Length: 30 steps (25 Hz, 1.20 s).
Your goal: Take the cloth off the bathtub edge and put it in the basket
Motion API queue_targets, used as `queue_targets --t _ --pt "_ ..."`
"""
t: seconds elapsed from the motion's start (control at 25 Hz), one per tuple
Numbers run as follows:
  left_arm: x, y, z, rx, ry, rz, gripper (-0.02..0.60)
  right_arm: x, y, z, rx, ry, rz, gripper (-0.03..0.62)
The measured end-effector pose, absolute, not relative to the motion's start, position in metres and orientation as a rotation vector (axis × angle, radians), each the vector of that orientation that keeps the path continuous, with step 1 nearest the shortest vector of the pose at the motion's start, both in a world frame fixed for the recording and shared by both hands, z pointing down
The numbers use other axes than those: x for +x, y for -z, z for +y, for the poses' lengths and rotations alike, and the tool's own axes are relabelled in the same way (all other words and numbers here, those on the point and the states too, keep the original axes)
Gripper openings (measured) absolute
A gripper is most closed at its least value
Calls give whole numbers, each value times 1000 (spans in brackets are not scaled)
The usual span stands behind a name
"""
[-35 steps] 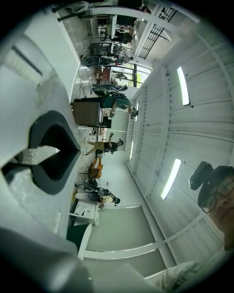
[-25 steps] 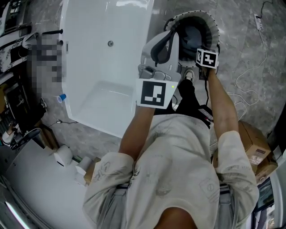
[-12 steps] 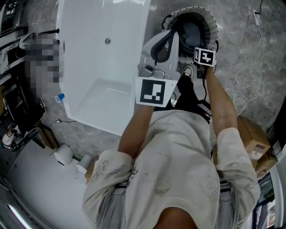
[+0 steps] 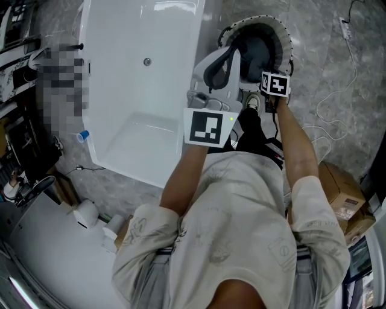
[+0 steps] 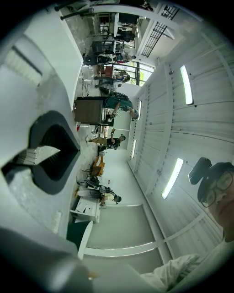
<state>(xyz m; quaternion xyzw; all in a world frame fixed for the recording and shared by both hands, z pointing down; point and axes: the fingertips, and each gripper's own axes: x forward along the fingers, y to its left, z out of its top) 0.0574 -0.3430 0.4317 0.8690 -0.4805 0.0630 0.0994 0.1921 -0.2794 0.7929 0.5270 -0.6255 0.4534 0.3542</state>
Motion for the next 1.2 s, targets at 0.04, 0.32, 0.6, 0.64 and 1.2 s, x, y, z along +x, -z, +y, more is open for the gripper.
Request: queue_targets --t 0.04,0.32,0.6,0.64,1.2 --pt "57 -430 -343 2574 -185 -1424 0 192 -790 -279 1368 -1171 -1624 164" --pt "59 -406 -340 2610 -148 -1448 0 191 -764 -273 1394 -1137 -1677 164" --pt "60 -379 -335 2656 -99 -1477 0 187 -726 -274 1421 -1053 -1748 164" --pt "59 -376 -334 2658 -94 -1481 0 186 -719 -276 1421 -1033 -1767 163" --pt "37 -337 -312 2683 -21 -1582 0 166 -571 -307 1528 -674 -2085 163"
